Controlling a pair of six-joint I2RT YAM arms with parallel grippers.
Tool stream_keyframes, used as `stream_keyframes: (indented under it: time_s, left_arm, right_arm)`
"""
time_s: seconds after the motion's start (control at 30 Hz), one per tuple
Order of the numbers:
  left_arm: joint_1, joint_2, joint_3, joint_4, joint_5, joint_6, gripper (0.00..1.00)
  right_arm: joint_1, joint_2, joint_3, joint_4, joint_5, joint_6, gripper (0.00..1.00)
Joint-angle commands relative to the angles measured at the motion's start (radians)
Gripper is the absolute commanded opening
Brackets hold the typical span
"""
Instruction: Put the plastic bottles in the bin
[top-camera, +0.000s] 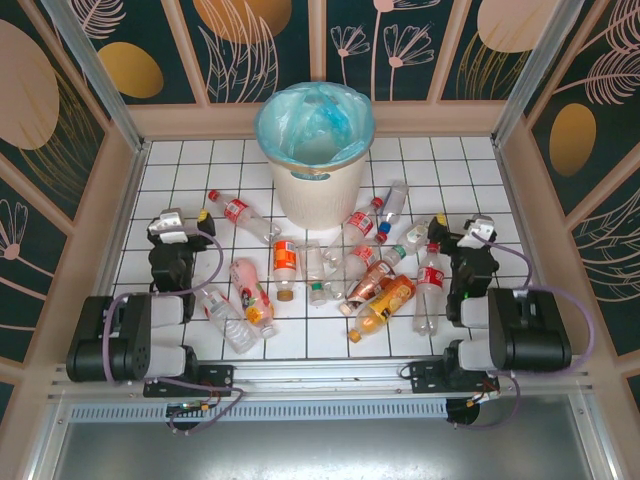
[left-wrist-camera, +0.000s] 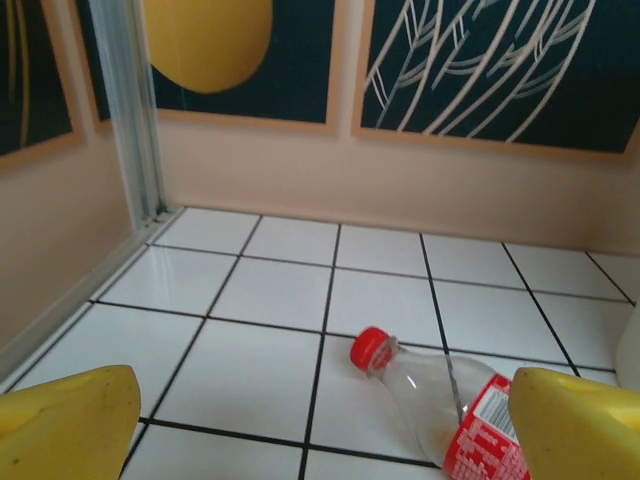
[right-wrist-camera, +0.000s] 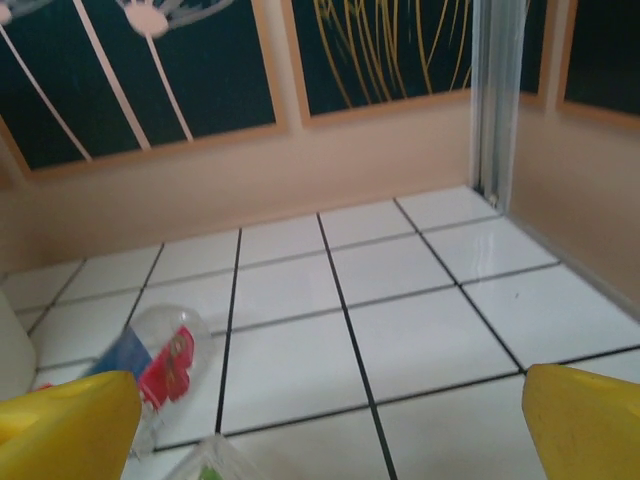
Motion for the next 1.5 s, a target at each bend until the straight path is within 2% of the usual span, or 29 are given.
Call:
stream_keyframes:
  time_s: [0.0,0.1,0.17,0.3,0.4,0.47,0.63,0.8,0.97,1.07,1.17,1.3,1.47]
  left_arm:
    - [0.002,-0.089,0.017,-0.125,-0.077,-0.023,0.94]
    - [0.002,-0.201,0.100,-0.350,-0.117,-0.060,0.93]
    - [0.002,-0.269,0.161,-0.476,-0.102,-0.080,0.90]
    - [-0.014,-0.393,0.266,-0.654,0.022,-0.100,0.85]
    - [-0.091,-0.474,0.341,-0.765,0.082,-0.032,0.84]
    - [-0.146,-0.508,0.393,-0.838,0.160,0.036,0.83]
    - [-0.221,-0.543,0.550,-1.063,0.481,0.188,0.81]
    - [-0.307,-0.518,0.639,-1.234,0.654,0.293,0.78]
    - [-0.440,-0.459,0.699,-1.277,0.728,0.361,0.76]
    - [-0.522,-0.376,0.760,-1.274,0.775,0.377,0.74]
    - [-0.668,-0.285,0.812,-1.248,0.744,0.426,0.75]
    - [-0.842,-0.154,0.814,-1.093,0.710,0.446,0.77]
    - [-0.966,0.008,0.801,-0.902,0.735,0.452,0.76]
  right_arm:
    - [0.003,-0.151,0.015,-0.177,0.060,0.072,0.96]
    - [0.003,-0.287,0.128,-0.562,0.070,0.185,0.90]
    - [0.005,-0.321,0.221,-0.799,0.046,0.240,0.87]
    - [0.005,-0.301,0.391,-1.211,-0.032,0.289,0.82]
    - [0.005,-0.269,0.458,-1.397,-0.117,0.309,0.82]
    - [0.003,-0.252,0.470,-1.456,-0.169,0.309,0.79]
    - [-0.005,-0.152,0.508,-1.539,-0.265,0.288,0.65]
    - [-0.006,-0.039,0.570,-1.562,-0.316,0.264,0.62]
    - [-0.005,0.036,0.653,-1.613,-0.281,0.223,0.53]
    - [-0.006,0.067,0.690,-1.653,-0.260,0.190,0.52]
    - [-0.006,0.080,0.709,-1.689,-0.221,0.165,0.51]
    - [-0.007,0.073,0.715,-1.716,-0.216,0.144,0.54]
    - [-0.007,0.055,0.700,-1.731,-0.213,0.117,0.56]
